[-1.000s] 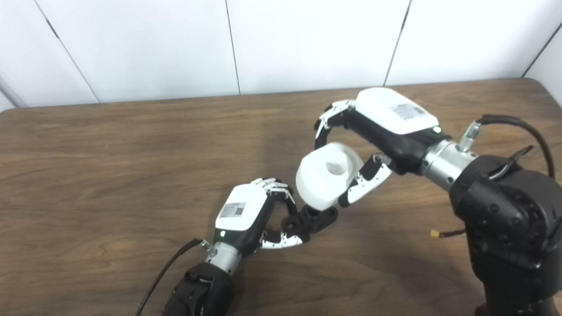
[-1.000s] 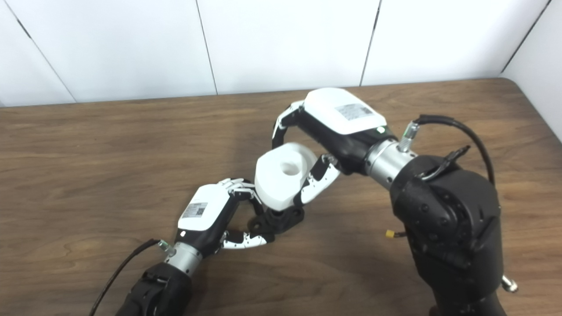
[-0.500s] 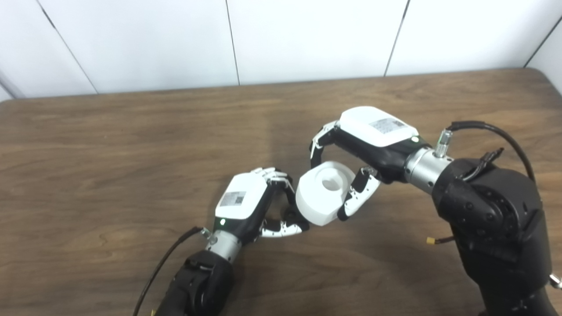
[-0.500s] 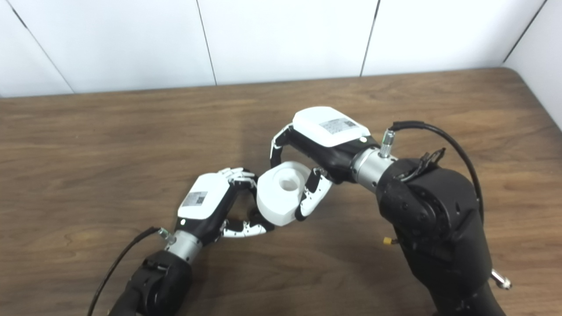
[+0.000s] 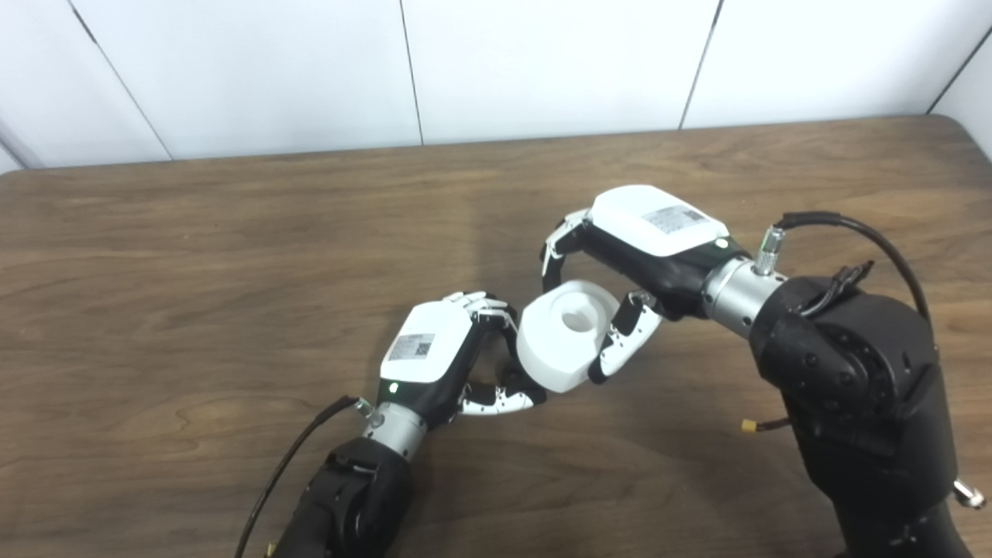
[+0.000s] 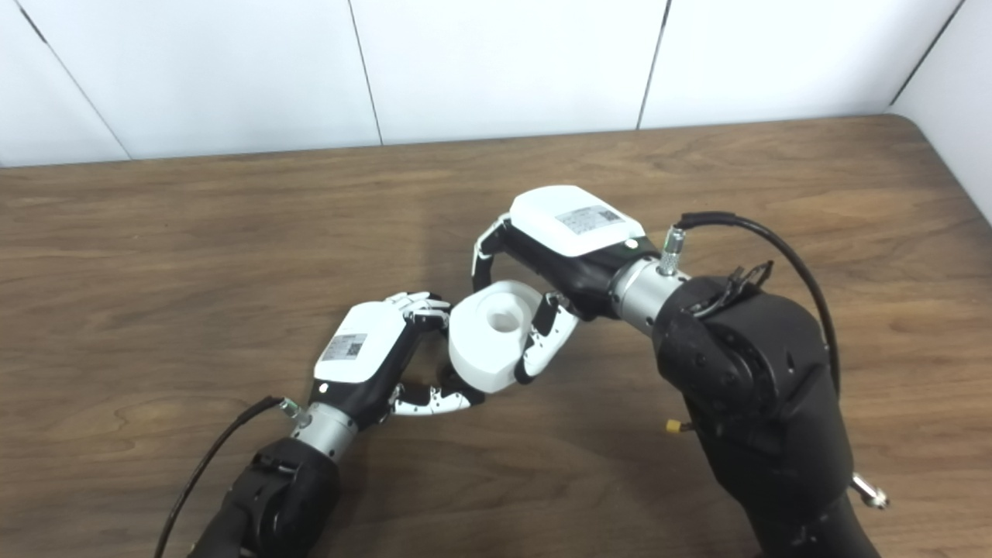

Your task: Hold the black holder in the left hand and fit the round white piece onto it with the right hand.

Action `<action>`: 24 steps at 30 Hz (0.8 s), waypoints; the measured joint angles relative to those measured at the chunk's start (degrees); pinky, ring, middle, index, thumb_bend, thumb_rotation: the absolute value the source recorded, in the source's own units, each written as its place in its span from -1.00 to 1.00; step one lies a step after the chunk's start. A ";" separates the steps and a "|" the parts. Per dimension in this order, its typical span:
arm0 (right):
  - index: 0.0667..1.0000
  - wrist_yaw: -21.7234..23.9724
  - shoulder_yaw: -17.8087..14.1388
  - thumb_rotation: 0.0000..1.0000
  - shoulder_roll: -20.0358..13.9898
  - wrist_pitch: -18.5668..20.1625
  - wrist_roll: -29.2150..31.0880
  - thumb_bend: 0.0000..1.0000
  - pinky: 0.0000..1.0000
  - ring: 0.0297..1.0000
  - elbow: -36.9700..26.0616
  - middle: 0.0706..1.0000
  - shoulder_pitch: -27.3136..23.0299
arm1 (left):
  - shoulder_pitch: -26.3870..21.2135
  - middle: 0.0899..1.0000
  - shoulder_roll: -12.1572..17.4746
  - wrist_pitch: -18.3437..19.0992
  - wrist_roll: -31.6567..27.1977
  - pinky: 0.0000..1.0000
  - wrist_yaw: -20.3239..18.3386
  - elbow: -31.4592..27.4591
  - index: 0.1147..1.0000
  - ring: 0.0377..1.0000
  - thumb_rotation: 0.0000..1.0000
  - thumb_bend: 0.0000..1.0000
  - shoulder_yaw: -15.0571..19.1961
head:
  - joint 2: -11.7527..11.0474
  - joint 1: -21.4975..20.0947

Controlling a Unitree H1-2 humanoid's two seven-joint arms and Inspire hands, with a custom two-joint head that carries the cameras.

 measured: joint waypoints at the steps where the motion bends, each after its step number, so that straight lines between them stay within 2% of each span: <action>1: -0.11 -0.03 -0.04 -0.72 0.05 -0.02 0.00 0.05 0.43 0.74 0.00 0.52 0.00 | -0.01 0.50 0.00 0.00 0.00 0.74 -0.02 0.00 -0.16 0.71 -0.90 0.04 0.00 | 0.00 0.00; 13: -0.11 -0.04 -0.07 -0.71 0.94 -0.52 -1.61 0.05 0.46 0.73 -0.11 0.51 -0.08 | -0.17 0.49 -0.02 0.00 -0.08 0.74 -0.54 0.00 -0.16 0.71 -0.90 0.04 0.19 | 0.00 0.09; 24: -0.10 0.05 0.83 -0.72 1.32 -4.01 -2.76 0.05 0.44 0.73 -0.06 0.51 1.51 | -0.19 0.48 -0.07 0.00 -0.08 0.74 -0.71 0.00 -0.16 0.70 -0.90 0.04 0.25 | 0.17 0.09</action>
